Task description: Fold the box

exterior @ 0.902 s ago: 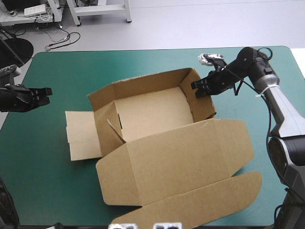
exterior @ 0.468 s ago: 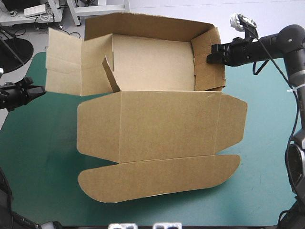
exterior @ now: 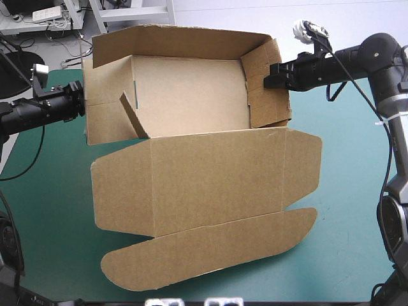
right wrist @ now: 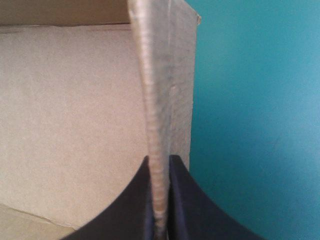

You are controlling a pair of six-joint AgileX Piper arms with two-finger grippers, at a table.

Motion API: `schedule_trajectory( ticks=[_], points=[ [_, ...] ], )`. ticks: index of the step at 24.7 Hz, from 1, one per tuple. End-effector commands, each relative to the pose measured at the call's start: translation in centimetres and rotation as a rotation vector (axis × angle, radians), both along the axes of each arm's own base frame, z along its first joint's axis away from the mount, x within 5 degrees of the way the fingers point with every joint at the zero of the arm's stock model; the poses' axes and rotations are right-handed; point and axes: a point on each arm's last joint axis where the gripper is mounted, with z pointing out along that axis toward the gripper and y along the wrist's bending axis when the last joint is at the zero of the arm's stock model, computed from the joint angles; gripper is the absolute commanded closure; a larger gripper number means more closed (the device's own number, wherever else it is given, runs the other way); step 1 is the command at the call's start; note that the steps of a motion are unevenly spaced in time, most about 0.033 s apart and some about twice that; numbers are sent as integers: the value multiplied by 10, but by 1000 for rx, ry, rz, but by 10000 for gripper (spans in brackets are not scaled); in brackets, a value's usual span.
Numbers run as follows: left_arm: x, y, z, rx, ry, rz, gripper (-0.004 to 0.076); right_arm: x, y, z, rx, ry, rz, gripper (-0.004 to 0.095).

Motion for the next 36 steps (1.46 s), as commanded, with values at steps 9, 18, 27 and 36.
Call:
schedule_trajectory(
  ticks=[9, 18, 27, 36],
  points=[
    [-42, -28, 58, -8, -172, -109, 718, -16, 15, 33, 12, -138, -33, 922],
    [-68, -36, 79, 71, -236, -109, 718, -14, 36, 36, -2, -208, -73, 922],
    [-92, -56, 97, 85, -297, -157, 718, -12, 43, 39, 12, -248, -95, 922],
    [-94, -61, 97, 100, -307, -176, 718, -17, 72, 41, -23, -327, -99, 922]
  ],
)
